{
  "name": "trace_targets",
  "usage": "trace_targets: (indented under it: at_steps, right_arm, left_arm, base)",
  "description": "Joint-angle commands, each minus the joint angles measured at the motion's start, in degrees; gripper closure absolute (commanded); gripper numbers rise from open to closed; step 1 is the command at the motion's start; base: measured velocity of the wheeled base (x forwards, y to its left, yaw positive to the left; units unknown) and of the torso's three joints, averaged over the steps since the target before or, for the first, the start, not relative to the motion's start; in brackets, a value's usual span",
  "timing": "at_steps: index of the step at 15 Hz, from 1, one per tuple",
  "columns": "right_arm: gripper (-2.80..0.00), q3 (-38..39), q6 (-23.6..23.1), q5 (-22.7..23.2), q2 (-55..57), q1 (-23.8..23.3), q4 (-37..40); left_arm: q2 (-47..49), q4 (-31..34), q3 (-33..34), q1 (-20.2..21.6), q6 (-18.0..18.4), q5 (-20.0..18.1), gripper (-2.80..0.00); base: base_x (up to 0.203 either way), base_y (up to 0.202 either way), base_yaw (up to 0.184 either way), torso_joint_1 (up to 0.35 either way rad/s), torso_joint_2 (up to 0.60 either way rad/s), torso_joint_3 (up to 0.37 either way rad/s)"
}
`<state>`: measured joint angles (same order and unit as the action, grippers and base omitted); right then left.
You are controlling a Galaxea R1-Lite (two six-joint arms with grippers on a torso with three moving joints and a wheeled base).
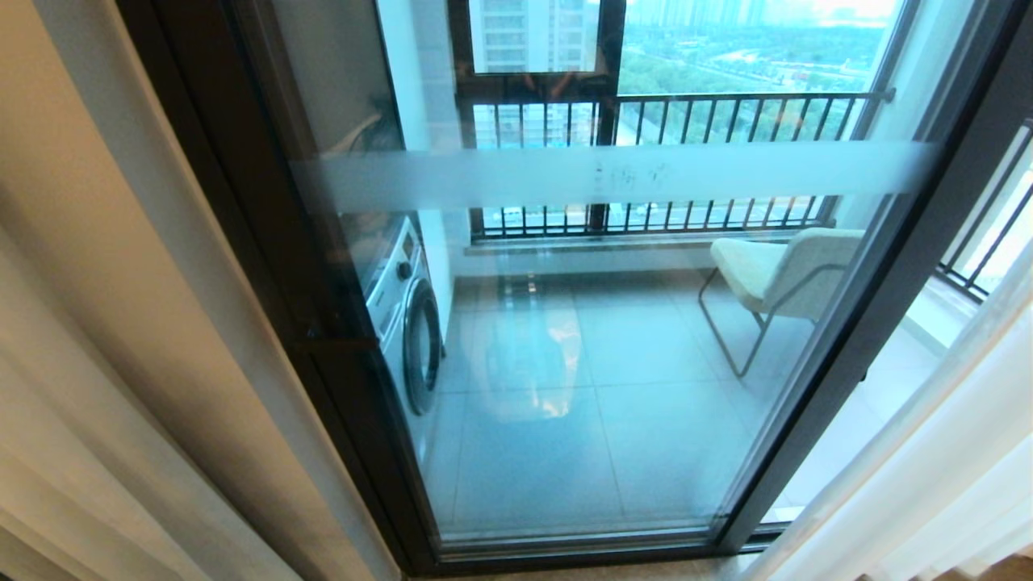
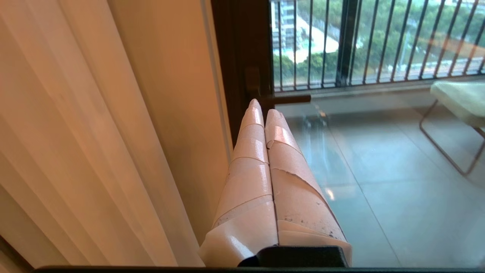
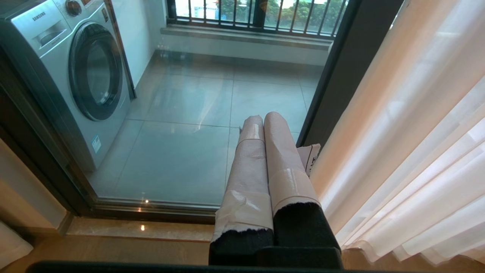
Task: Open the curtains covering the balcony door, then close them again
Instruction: Close the inner curtains on both sides
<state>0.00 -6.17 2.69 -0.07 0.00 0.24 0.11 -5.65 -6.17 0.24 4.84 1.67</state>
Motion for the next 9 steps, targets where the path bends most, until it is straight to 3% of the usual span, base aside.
trace_targets:
  at_steps: [1,5,9]
  right_arm:
    - [0.00,0.0,-0.1,0.0,0.1,0.0,0.0]
    - [0.00,0.0,-0.1,0.0,0.1,0.0,0.0]
    - [0.00,0.0,-0.1,0.0,0.1,0.0,0.0]
  left_arm:
    - [0.0,-0.1,-2.6,0.0,0.7,0.5,0.00]
    - [0.0,-1.1,-5.4,0.0,2.5,5.0,0.00]
    - [3.1,3.1,-6.5,0.0,1.6,4.6,0.00]
  base:
    - [0.000,0.000,0.000,0.000,0.00,0.000]
    - [0.000,0.000,0.000,0.000,0.00,0.000]
    - [0.000,0.000,0.000,0.000,0.00,0.000]
